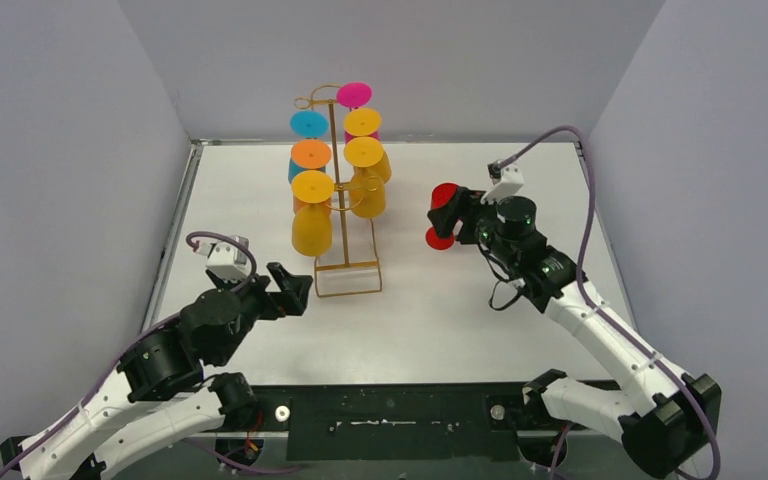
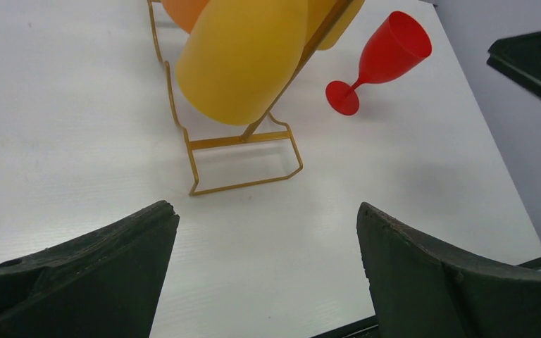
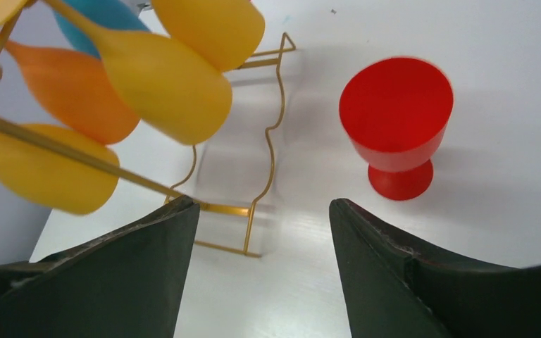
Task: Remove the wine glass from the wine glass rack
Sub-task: Pick up the wine glass from the wine rack.
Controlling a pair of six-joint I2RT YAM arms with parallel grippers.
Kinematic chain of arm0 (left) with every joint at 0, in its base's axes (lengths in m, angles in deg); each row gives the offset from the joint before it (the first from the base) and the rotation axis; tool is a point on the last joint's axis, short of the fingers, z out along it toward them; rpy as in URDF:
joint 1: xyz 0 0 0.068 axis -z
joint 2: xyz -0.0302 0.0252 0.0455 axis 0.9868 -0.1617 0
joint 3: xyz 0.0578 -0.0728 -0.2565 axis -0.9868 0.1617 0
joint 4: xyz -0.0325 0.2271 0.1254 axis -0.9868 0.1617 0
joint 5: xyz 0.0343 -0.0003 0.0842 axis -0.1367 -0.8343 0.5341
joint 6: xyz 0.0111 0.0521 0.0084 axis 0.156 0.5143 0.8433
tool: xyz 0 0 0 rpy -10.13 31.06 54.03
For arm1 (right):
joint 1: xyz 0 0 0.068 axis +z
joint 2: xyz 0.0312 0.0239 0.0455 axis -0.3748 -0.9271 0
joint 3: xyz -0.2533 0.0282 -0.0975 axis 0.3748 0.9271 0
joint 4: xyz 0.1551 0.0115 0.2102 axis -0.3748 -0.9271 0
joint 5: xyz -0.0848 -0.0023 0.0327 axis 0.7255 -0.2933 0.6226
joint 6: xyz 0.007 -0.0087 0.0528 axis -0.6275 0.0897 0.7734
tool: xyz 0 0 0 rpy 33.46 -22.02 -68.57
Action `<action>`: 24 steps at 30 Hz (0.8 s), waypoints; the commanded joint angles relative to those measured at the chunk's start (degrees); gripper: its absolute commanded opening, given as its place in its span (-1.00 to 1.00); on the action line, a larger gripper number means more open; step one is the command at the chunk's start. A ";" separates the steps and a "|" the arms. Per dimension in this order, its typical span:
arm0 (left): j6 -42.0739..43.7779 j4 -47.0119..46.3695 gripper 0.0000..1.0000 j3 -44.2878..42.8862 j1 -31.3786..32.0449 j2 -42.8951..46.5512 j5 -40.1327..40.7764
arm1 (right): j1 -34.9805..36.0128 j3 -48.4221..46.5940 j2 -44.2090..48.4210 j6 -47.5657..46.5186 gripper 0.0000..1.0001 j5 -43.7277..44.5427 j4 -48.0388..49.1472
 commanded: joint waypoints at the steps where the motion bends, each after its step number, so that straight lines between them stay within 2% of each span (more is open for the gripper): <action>1: 6.77 1.31 0.95 -5.20 0.09 -5.02 -1.40 | -0.27 4.66 7.98 3.44 0.45 -3.18 6.20; 4: 7.01 7.69 0.95 -10.09 -0.05 -9.27 2.95 | -0.56 4.41 10.61 2.74 0.52 -0.77 2.68; 7: 10.75 2.64 0.95 -8.34 -0.06 -6.02 4.34 | -0.73 3.96 11.49 2.90 0.53 -0.18 -0.76; 11: 10.56 4.31 0.95 -9.75 0.01 -6.93 8.60 | -0.84 5.43 11.89 3.63 0.56 1.07 -1.06; 16: 10.62 9.66 0.95 -15.82 -0.78 -15.76 14.68 | -0.89 5.89 11.14 5.18 0.59 3.74 -1.41; 20: 15.01 4.90 0.95 -17.79 -8.09 -14.55 15.81 | -0.87 5.54 11.20 5.90 0.59 3.01 -1.64; 24: 20.92 4.60 0.95 -22.40 -19.93 -19.72 9.03 | -0.88 5.08 11.59 6.15 0.60 4.15 -3.36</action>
